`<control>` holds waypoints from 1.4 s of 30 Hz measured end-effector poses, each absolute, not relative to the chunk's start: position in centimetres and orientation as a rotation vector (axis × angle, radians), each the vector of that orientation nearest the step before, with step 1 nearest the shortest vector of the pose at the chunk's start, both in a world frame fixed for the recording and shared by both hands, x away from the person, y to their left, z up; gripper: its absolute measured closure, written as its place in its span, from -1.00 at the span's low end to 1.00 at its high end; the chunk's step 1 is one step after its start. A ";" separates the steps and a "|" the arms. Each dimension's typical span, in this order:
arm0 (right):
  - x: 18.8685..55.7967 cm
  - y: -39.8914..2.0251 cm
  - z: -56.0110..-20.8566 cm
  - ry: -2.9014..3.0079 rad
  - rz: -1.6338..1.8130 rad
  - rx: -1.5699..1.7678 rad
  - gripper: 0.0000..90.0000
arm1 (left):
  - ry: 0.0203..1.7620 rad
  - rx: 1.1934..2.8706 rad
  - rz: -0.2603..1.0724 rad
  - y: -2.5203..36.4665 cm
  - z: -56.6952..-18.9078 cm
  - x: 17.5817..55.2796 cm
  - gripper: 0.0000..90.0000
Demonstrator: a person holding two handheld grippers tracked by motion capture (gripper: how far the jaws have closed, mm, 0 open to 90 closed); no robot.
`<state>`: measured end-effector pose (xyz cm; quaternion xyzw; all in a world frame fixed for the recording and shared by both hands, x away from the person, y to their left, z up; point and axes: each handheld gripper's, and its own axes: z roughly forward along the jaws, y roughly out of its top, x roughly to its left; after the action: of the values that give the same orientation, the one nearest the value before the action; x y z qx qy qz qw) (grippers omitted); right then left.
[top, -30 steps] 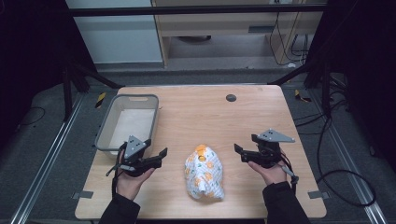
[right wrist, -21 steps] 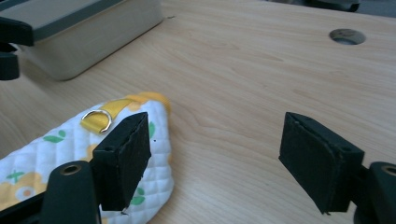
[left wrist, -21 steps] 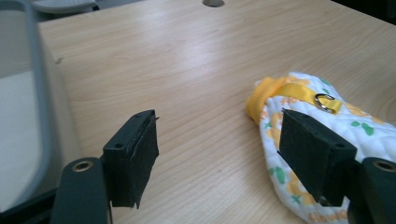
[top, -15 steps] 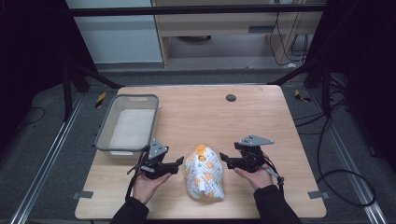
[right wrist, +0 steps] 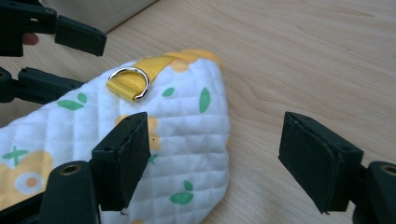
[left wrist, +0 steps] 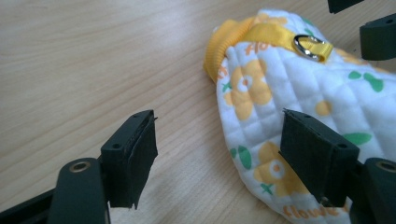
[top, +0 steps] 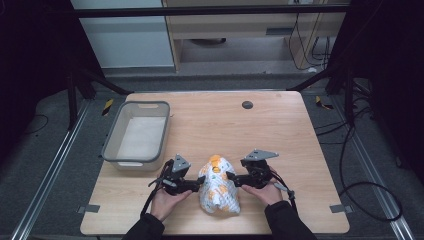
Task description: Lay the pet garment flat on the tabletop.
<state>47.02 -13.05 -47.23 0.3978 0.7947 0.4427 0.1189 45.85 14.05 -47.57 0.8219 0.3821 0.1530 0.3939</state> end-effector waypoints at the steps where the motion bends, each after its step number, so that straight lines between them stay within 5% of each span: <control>1: 47.1 -12.8 -47.6 2.334 1.291 1.161 -0.45 | 0.967 2.086 0.379 14.0 -47.8 45.9 -0.39; 6: 47.1 -12.3 -48.3 2.368 1.274 1.170 -0.37 | 0.967 2.107 0.359 13.9 -48.1 46.0 -0.32; 14: 47.1 -11.8 -49.0 2.426 1.241 1.145 -0.02 | 0.957 2.103 0.284 13.5 -49.0 45.9 0.06; 22: 47.0 -11.8 -49.0 2.469 1.175 1.121 0.59 | 0.964 2.107 0.221 13.0 -49.4 45.9 0.46; 29: 47.0 -11.8 -48.8 2.477 1.179 1.118 0.85 | 0.982 2.117 0.213 12.6 -49.5 45.7 0.78; 42: 45.6 -13.6 -46.3 2.425 1.297 1.088 0.91 | 0.930 2.043 0.248 14.3 -46.3 44.7 0.98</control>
<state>45.59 -13.57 -46.27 0.3662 0.8166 0.4366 0.0920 44.70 14.34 -46.32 0.8179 0.3723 0.0993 0.4273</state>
